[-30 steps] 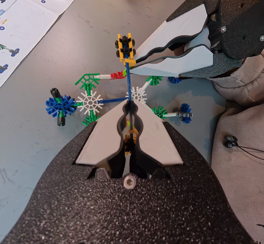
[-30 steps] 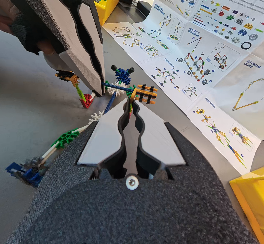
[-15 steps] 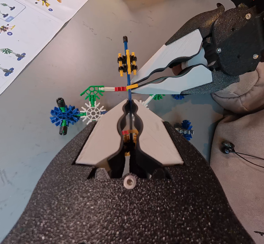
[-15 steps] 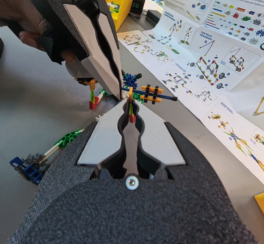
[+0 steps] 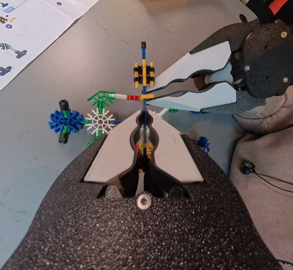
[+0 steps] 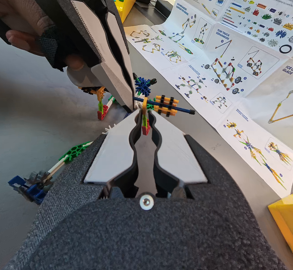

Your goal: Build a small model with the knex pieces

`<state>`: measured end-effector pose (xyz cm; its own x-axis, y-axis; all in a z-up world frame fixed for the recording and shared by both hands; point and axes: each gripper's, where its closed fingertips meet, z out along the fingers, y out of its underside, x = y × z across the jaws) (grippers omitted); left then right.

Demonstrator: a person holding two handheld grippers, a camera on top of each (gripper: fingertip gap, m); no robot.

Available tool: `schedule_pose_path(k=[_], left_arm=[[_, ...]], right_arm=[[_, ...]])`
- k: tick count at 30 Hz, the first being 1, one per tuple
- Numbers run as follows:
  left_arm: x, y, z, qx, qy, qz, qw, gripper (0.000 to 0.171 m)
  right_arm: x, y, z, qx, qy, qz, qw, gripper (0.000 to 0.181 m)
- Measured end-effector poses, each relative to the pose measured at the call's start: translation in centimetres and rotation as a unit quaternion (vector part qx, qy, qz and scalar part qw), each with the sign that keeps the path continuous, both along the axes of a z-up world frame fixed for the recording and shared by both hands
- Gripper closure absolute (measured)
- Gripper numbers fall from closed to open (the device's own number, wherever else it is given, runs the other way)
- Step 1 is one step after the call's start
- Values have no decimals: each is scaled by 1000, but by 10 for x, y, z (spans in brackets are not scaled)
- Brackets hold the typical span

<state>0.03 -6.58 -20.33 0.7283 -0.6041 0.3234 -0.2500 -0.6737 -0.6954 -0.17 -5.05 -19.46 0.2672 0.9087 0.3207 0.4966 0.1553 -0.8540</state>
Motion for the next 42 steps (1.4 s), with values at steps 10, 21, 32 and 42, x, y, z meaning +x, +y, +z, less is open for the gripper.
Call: schedule_pose_path(k=[10, 21, 32, 42], left_arm=[[3, 6, 5, 13, -2, 13, 1000, 171], [6, 4, 4, -2, -45, 15, 999, 171], [5, 7, 3, -3, -54, 19, 998, 170], [-23, -16, 38, 54, -47, -8, 997, 143]], right_arm=[[0, 5, 11, -16, 40, -31, 999, 179], [13, 22, 10, -46, 56, -56, 996, 179], [14, 23, 6, -47, 42, -59, 996, 178], [40, 2, 11, -112, 23, -22, 993, 158]])
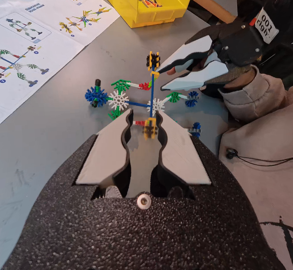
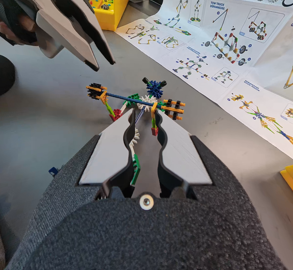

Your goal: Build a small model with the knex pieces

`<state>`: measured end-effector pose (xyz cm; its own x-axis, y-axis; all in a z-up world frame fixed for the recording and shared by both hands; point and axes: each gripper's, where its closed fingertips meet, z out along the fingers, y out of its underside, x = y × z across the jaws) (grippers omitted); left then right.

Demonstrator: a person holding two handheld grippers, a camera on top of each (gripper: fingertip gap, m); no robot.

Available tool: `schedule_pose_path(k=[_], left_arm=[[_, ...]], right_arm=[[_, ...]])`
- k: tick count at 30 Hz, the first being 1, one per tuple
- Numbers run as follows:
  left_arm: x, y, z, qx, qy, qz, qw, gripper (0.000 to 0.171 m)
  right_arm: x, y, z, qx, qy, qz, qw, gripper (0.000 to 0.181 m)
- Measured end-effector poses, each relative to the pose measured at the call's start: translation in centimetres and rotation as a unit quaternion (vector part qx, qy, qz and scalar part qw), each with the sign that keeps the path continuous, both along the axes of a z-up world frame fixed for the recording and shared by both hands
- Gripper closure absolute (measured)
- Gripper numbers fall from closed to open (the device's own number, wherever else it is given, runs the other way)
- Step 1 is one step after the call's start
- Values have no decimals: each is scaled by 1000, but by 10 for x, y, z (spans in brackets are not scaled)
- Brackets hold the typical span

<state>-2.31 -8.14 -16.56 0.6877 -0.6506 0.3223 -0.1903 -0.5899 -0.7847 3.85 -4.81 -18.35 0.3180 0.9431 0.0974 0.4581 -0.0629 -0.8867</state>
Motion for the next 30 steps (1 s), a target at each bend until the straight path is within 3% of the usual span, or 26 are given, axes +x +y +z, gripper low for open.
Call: schedule_pose_path(k=[4, 6, 11, 12, 22, 26, 30], left_arm=[[1, -21, -33, -31, 22, -22, 999, 141], [15, -27, -31, -28, -17, -37, 999, 139], [36, -37, -40, -38, 3, -82, 996, 137], [36, -36, -45, -43, 15, -78, 996, 147], [38, -28, -44, -53, -20, -35, 998, 149], [39, -25, -43, -53, -32, -28, 998, 148], [41, -21, -42, -51, -35, -21, 998, 148]], right_arm=[[11, -5, 0, -18, -16, 2, 1000, 157], [13, -7, 0, -31, -12, 12, 999, 156], [12, -9, -11, -43, -29, 36, 998, 148], [15, -7, -15, -47, -39, 32, 998, 147], [55, 9, -9, -135, 1, -28, 990, 146], [30, -26, 28, -72, 58, 35, 995, 159], [-1, -44, -2, -38, -20, 53, 998, 160]])
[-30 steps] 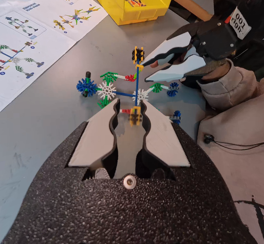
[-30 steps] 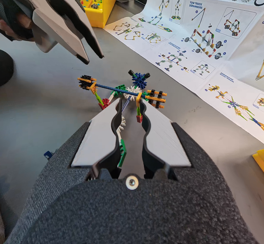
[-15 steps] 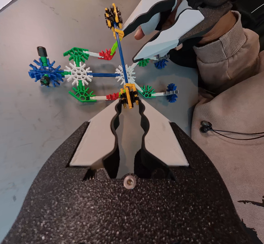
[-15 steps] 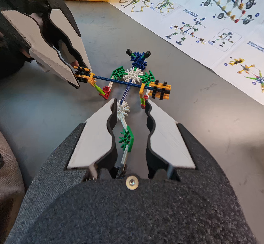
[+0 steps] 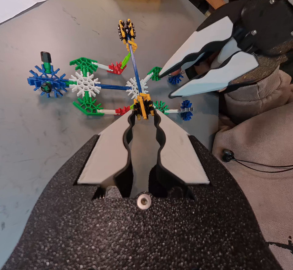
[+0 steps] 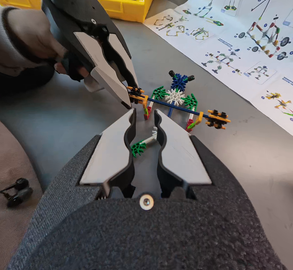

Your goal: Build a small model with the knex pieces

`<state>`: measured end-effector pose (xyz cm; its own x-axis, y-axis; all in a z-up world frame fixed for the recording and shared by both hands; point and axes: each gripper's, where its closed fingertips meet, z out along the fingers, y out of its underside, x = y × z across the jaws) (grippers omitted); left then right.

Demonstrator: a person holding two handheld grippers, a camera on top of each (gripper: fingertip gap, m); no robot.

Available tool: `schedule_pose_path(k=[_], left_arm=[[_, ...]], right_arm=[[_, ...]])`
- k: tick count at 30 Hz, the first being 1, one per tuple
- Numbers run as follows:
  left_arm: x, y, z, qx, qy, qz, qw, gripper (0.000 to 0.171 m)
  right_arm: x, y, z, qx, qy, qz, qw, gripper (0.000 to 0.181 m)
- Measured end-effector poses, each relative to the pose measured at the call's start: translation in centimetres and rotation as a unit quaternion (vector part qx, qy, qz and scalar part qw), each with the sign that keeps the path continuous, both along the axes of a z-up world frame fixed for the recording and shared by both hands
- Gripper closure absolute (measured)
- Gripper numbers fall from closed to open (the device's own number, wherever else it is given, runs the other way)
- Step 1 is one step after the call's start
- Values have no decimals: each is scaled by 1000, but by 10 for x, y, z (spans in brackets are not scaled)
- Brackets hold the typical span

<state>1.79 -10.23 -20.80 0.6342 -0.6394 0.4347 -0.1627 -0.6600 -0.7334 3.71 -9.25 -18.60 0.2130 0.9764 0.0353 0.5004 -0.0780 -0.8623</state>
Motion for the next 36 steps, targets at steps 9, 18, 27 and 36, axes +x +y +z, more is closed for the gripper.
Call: schedule_pose_path(k=[9, 18, 27, 36], left_arm=[[1, -2, 1, 5, -5, 1, 1000, 149], [-3, -1, -2, 13, 9, 18, 1000, 149], [-6, 1, -3, 5, 11, 27, 1000, 150], [-5, 2, -4, 3, 3, 30, 1000, 150]], right_arm=[[-20, 4, -13, 23, -17, -12, 999, 172], [-25, 6, -14, 8, 6, -30, 999, 180], [-24, 19, -14, 25, 11, -71, 997, 180], [-20, 22, -14, 23, 12, -64, 998, 179]])
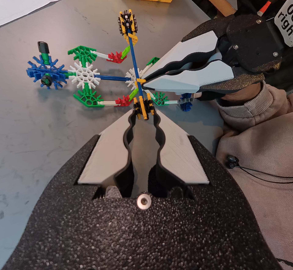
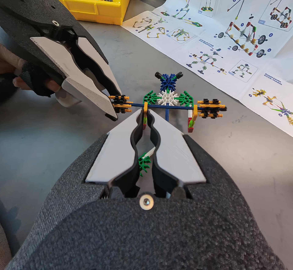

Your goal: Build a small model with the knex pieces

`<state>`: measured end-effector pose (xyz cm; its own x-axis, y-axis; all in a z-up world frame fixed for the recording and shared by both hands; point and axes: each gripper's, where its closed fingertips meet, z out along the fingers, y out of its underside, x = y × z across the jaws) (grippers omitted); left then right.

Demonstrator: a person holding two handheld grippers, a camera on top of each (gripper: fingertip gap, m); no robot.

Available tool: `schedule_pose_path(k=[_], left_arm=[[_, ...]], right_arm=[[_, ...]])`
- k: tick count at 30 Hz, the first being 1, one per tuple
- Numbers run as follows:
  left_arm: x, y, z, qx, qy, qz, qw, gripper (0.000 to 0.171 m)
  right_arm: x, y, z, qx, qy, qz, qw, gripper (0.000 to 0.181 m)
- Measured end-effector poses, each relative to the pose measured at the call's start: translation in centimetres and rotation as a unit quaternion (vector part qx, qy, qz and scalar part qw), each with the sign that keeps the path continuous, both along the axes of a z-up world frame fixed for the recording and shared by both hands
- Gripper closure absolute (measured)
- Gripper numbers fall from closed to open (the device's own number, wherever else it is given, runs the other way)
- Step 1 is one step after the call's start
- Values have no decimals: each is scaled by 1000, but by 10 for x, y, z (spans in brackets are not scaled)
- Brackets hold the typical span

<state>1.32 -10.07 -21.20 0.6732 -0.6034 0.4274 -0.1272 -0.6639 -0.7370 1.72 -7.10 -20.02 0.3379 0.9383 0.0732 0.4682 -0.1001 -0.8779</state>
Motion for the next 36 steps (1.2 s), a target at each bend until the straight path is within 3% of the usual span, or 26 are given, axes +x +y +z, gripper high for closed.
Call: schedule_pose_path(k=[10, 13, 16, 19, 22, 26, 31, 36], left_arm=[[-1, 1, 1, 6, 3, -3, 1000, 149], [-3, 1, 3, 14, 4, -3, 1000, 149], [-5, 1, 4, 18, 4, -5, 1000, 149], [-5, 1, 4, 21, 7, -6, 1000, 149], [-6, 2, 4, 28, 13, -3, 1000, 148], [-7, 1, 5, 28, 8, -1, 1000, 149], [-10, 1, 7, 33, 8, -2, 999, 148], [-16, 3, 9, 43, 13, 3, 999, 146]], right_arm=[[-4, -6, 0, -21, 4, 18, 1000, 179], [1, -13, 18, -47, 35, 48, 997, 165], [22, 13, 48, -15, 51, 32, 998, 163], [36, 54, 48, 19, 1, 1, 1000, 158], [20, 52, 34, -12, -11, 43, 999, 152], [28, 80, 19, 65, -65, -3, 996, 158], [41, 87, 40, 33, -11, -19, 999, 161], [42, 89, 36, 7, -40, 32, 999, 154]])
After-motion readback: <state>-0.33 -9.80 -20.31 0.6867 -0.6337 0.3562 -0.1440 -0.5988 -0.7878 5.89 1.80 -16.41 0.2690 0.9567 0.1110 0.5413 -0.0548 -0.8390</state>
